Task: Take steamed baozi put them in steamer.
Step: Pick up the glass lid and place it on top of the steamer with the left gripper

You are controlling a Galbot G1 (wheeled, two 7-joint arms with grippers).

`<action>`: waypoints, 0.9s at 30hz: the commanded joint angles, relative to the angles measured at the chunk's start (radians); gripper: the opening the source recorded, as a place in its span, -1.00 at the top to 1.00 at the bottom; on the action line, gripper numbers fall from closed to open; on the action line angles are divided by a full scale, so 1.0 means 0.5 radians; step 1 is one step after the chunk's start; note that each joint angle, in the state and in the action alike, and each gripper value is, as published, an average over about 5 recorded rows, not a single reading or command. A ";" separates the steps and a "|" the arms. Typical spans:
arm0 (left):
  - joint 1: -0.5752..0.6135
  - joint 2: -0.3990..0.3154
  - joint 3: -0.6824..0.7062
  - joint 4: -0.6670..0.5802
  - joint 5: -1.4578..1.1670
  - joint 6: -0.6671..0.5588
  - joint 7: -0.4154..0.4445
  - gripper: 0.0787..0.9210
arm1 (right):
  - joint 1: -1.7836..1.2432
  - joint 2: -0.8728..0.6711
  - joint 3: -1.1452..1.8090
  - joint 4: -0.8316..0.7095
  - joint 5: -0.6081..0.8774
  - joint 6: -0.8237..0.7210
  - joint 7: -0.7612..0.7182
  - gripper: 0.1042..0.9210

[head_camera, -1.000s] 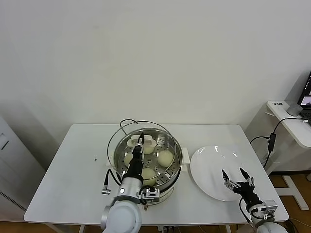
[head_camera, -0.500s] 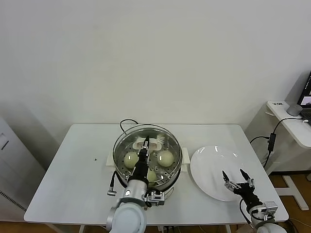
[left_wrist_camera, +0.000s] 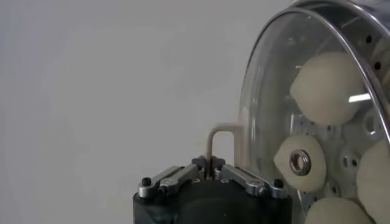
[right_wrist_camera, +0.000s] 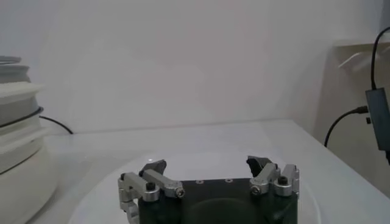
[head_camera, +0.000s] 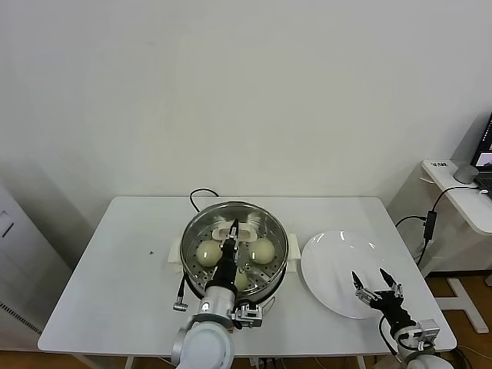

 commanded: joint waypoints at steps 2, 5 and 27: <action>0.002 -0.007 -0.004 0.028 -0.027 0.002 -0.006 0.94 | -0.004 0.000 0.012 -0.006 -0.002 0.007 -0.009 -0.76; 0.005 -0.014 -0.013 0.035 -0.044 0.003 -0.014 0.94 | -0.005 0.000 0.019 -0.011 -0.006 0.012 -0.014 -0.76; 0.258 0.158 -0.131 -0.429 -0.821 -0.018 -0.040 0.39 | -0.011 0.014 0.037 -0.061 -0.015 0.047 -0.042 -0.76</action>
